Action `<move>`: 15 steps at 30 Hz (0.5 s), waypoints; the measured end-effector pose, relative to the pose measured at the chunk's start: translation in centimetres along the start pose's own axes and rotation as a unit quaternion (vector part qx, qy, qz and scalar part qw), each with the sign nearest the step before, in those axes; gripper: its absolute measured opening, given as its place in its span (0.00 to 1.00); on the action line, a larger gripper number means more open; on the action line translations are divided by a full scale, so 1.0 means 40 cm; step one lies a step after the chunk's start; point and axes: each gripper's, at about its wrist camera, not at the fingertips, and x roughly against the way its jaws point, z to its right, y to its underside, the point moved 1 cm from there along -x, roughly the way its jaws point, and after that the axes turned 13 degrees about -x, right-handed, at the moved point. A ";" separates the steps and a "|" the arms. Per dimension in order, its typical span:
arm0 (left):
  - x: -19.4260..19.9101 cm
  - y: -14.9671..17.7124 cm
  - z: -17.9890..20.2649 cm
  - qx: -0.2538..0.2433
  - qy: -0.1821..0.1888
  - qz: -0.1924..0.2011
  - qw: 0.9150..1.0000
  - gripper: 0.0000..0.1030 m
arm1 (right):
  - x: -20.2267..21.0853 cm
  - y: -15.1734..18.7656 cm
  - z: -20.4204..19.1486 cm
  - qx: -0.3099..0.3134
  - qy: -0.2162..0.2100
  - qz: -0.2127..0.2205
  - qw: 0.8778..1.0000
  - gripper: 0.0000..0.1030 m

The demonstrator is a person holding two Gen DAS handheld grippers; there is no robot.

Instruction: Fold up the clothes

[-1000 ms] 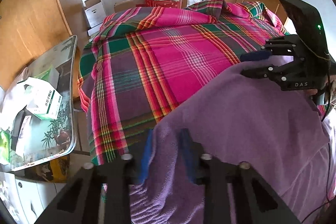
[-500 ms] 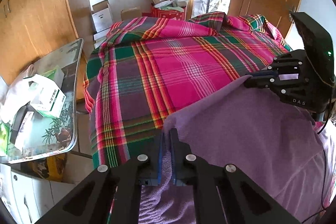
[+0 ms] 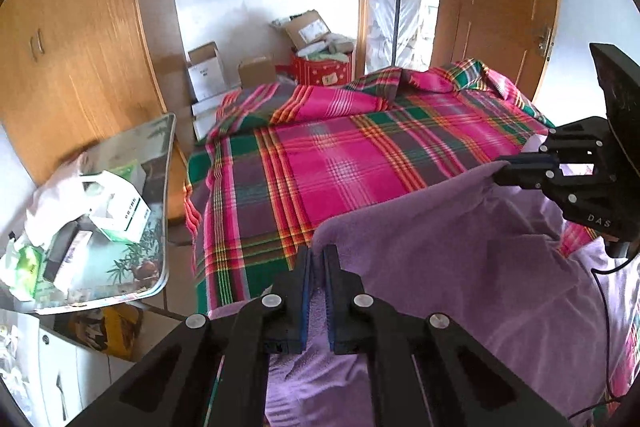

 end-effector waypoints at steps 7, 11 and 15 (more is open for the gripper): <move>0.067 0.023 0.036 0.000 -0.005 0.015 1.000 0.06 | 0.096 0.039 -0.060 0.007 0.011 0.025 1.000 0.04; 0.104 0.047 0.062 -0.002 -0.015 0.021 1.000 0.06 | 0.132 0.067 -0.097 0.013 0.013 0.029 0.999 0.04; 0.139 0.076 0.079 0.006 -0.012 0.025 1.000 0.06 | 0.162 0.093 -0.126 0.008 0.013 0.031 0.999 0.04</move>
